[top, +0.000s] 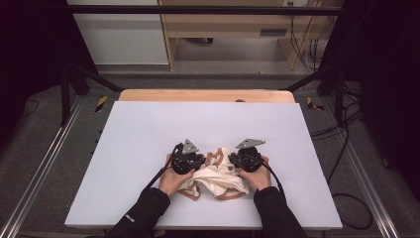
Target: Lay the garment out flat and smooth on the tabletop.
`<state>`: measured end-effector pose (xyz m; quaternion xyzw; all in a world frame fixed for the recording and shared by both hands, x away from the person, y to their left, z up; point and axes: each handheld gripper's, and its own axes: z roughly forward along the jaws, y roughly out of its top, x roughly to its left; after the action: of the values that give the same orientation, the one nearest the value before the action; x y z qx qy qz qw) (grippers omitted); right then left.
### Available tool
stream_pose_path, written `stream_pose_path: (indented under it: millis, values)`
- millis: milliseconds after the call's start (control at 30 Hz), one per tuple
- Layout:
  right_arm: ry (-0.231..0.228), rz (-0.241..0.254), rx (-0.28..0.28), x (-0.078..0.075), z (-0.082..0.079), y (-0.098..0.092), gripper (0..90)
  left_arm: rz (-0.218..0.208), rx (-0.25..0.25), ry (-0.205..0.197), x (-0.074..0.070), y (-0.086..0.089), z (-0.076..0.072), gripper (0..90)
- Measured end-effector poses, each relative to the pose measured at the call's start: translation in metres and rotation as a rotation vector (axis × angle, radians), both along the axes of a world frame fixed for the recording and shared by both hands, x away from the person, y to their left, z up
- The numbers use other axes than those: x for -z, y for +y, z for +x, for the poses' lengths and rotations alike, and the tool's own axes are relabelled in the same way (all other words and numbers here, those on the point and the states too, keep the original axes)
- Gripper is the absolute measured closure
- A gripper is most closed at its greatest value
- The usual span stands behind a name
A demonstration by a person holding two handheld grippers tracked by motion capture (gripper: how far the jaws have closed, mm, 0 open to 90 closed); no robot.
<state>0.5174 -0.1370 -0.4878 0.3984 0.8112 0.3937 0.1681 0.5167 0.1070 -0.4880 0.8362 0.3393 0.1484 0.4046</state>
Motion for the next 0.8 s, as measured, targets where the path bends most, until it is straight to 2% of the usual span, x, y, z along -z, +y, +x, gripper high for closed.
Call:
stream_pose_path:
  millis: [100,133,167,233,367,467,500,533,567,600,633,667,700,733,767,800]
  values:
    - [-0.005,0.015,-0.001,-0.002,-0.001,-0.001,86.3,0.001,0.001,0.016,-0.002,0.002,-0.001,85.2]
    - [-0.015,0.020,-0.001,-0.004,-0.002,-0.002,86.5,-0.001,-0.004,0.010,-0.004,0.004,-0.002,85.4]
    - [-0.040,0.035,0.001,-0.010,-0.005,-0.005,86.7,-0.008,-0.010,0.002,-0.008,0.008,-0.002,85.6]
    - [-0.049,0.046,0.005,-0.013,-0.007,-0.007,86.9,-0.038,-0.025,-0.020,-0.019,0.019,-0.004,85.6]
    - [-0.103,0.102,0.021,-0.030,-0.014,-0.016,87.3,-0.105,-0.073,-0.068,-0.046,0.044,-0.010,85.8]
    - [-0.120,0.123,0.014,-0.037,-0.012,-0.015,87.3,-0.086,-0.108,-0.121,-0.064,0.055,-0.008,85.9]
    - [-0.141,0.124,0.014,-0.047,-0.004,-0.008,87.4,-0.074,-0.122,-0.137,-0.069,0.055,-0.004,85.9]
    - [-0.141,0.124,0.014,-0.047,-0.004,-0.008,87.4,-0.060,-0.136,-0.154,-0.076,0.055,0.003,85.9]
    - [-0.205,0.118,0.034,-0.062,0.012,0.002,87.3,-0.057,-0.157,-0.181,-0.084,0.053,0.011,85.9]
    - [-0.205,0.118,0.034,-0.062,0.012,0.002,87.3,-0.046,-0.179,-0.210,-0.092,0.052,0.021,85.9]
    - [-0.242,0.126,0.057,-0.071,0.021,0.008,87.2,-0.046,-0.202,-0.246,-0.100,0.049,0.032,85.8]
    - [-0.330,0.132,0.116,-0.085,0.041,0.017,84.5,-0.056,-0.222,-0.287,-0.107,0.048,0.044,84.6]
    - [-0.330,0.132,0.116,-0.085,0.041,0.017,84.5,-0.077,-0.245,-0.320,-0.112,0.047,0.054,84.6]
    - [-0.359,0.123,0.156,-0.089,0.049,0.020,79.3,-0.100,-0.274,-0.333,-0.113,0.047,0.062,81.7]
    - [-0.363,0.119,0.183,-0.092,0.057,0.023,74.0,-0.124,-0.299,-0.324,-0.112,0.049,0.067,74.8]
    - [-0.342,0.113,0.190,-0.093,0.062,0.024,69.0,-0.153,-0.314,-0.289,-0.110,0.053,0.070,69.8]
